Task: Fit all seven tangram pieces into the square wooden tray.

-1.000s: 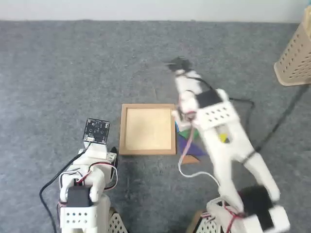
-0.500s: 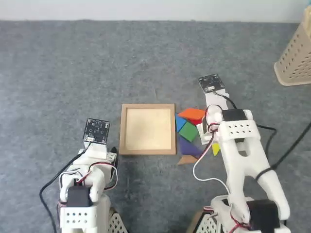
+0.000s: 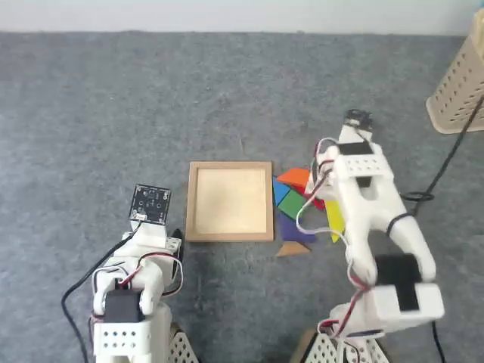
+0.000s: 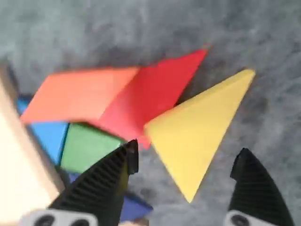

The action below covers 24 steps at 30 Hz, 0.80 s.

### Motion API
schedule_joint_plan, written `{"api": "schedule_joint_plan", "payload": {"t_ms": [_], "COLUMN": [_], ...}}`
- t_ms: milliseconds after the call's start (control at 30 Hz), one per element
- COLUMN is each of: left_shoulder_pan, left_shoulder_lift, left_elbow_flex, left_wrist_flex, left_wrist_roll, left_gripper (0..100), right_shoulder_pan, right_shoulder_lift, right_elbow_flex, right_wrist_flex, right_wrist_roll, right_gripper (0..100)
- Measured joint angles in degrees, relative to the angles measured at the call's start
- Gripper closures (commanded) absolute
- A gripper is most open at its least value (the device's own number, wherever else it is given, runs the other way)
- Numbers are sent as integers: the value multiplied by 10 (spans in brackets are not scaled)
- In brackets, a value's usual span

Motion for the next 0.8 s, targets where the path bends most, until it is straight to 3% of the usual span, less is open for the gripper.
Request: {"api": "schedule_joint_plan", "payload": {"t_ms": [533,800], "left_shoulder_pan": [0,0], "left_shoulder_lift": [0,0], "left_elbow_flex": [0,0], "left_wrist_flex": [0,0], "left_wrist_roll": [0,0], "left_gripper": [867,867], "right_shoulder_pan": [11,11], "right_shoulder_lift": [82,98], "right_elbow_flex": [-49,-82], "right_wrist_flex": [-1,0], "right_wrist_roll": [-25,-91], "right_gripper": [684,684]}}
